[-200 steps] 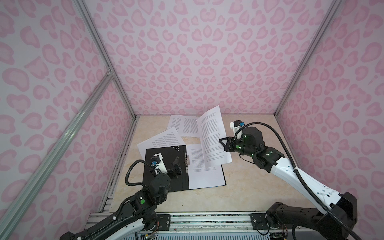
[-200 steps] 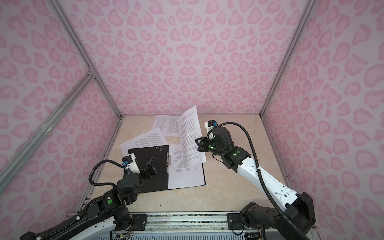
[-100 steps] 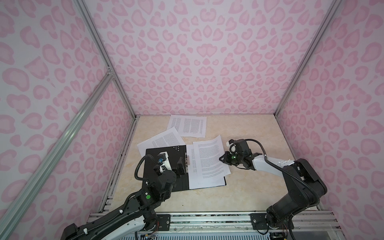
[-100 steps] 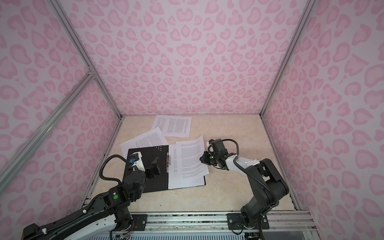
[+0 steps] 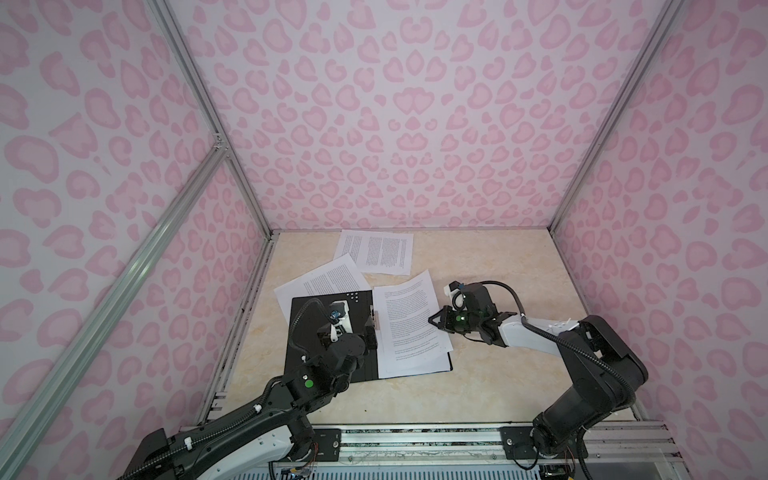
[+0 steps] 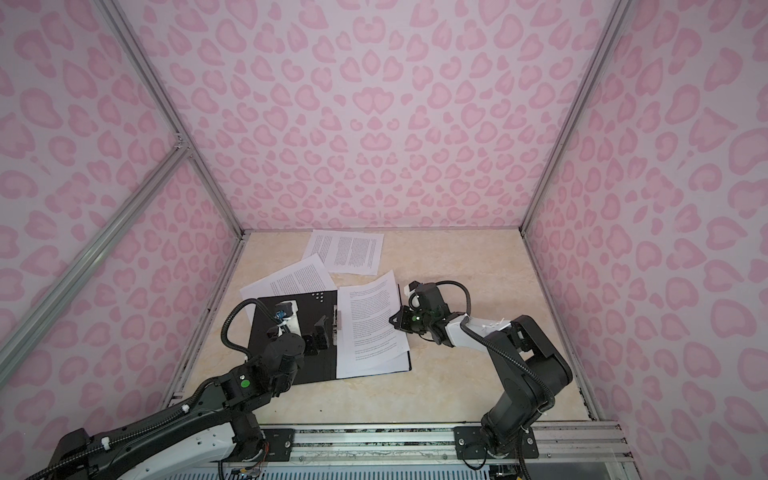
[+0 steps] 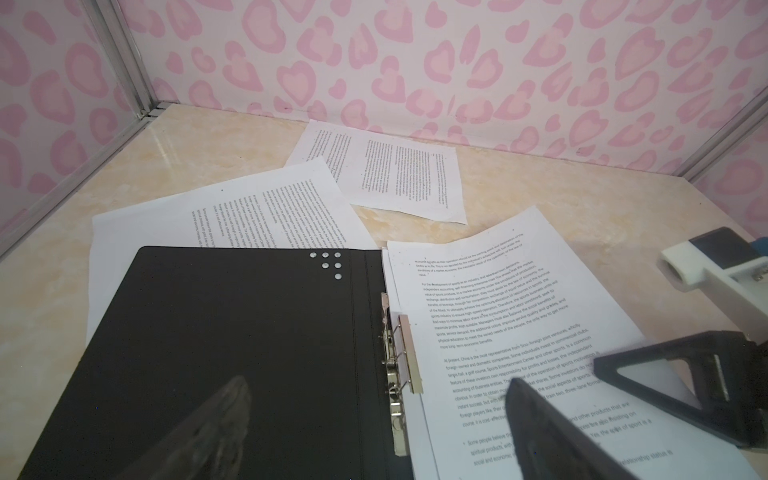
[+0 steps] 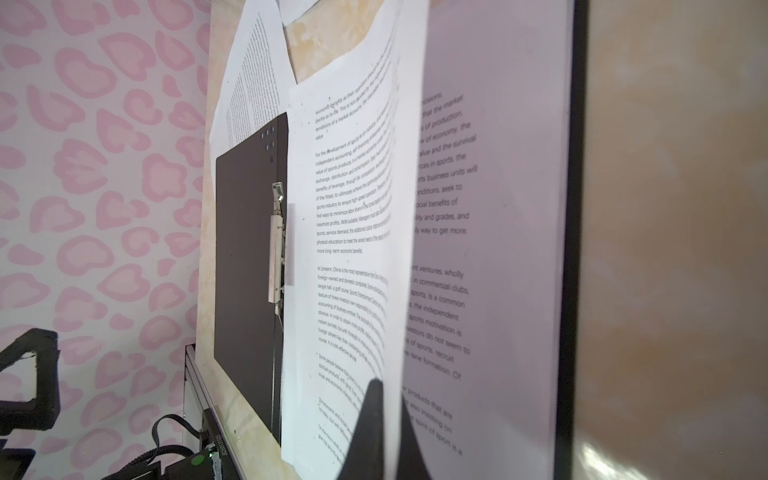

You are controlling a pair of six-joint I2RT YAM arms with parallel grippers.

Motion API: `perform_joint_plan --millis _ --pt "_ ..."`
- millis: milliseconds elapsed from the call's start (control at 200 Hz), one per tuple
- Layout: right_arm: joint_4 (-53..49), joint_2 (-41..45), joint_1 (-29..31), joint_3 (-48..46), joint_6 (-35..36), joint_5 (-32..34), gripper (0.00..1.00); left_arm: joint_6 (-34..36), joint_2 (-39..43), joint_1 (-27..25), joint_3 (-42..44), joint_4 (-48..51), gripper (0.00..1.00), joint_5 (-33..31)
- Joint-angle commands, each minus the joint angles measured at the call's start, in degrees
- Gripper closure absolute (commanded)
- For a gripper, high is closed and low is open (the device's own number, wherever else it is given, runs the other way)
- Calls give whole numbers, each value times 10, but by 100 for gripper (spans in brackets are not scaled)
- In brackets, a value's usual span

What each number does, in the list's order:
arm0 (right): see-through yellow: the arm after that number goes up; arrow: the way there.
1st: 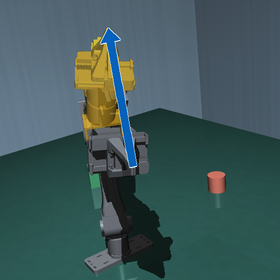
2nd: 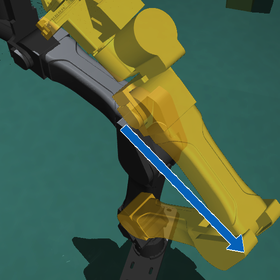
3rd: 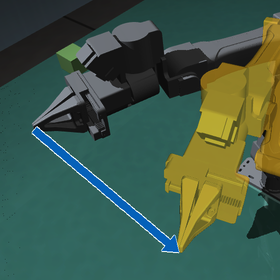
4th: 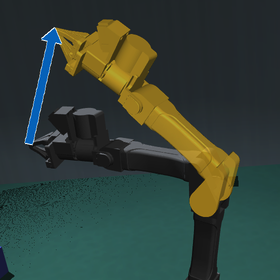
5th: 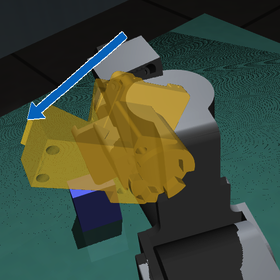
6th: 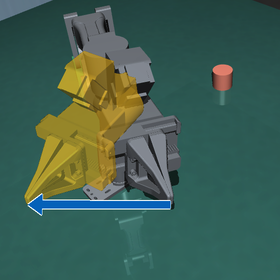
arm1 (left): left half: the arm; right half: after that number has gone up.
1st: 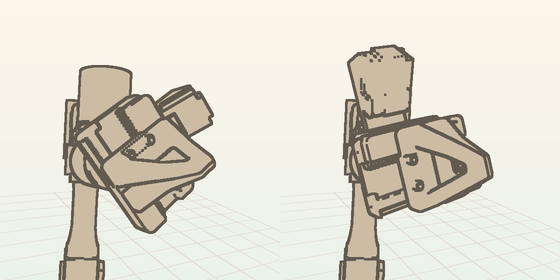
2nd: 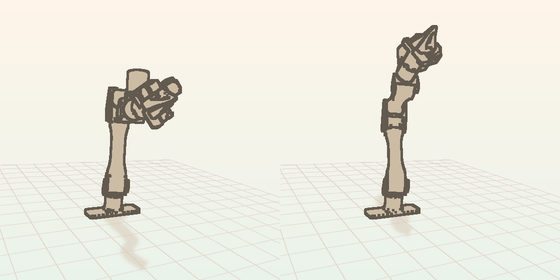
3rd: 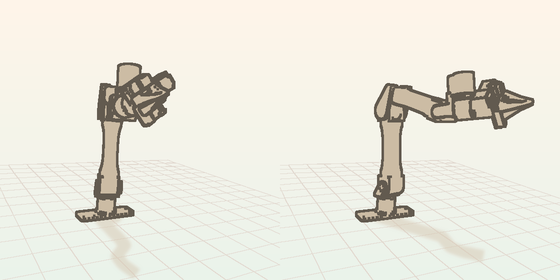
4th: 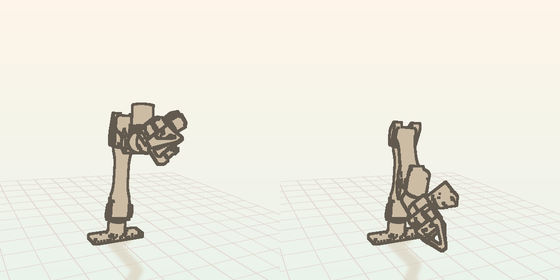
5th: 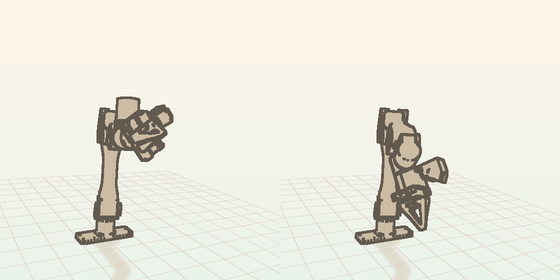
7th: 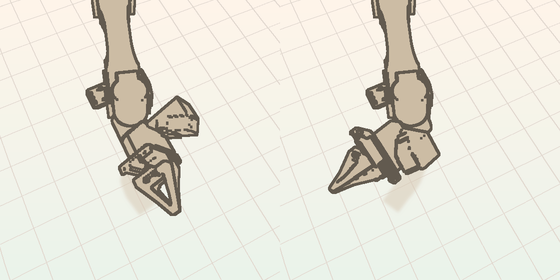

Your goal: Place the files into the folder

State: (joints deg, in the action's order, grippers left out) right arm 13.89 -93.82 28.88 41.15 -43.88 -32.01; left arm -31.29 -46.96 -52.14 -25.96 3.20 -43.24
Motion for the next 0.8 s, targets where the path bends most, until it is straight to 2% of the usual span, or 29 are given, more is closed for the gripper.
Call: perform_joint_plan --millis 0,795 --pt "31 -2 3 -10 -19 0 100 3 -7 1 -10 -6 3 3" --pt "93 -2 29 -47 -91 15 100 5 -24 2 -16 -6 3 12"
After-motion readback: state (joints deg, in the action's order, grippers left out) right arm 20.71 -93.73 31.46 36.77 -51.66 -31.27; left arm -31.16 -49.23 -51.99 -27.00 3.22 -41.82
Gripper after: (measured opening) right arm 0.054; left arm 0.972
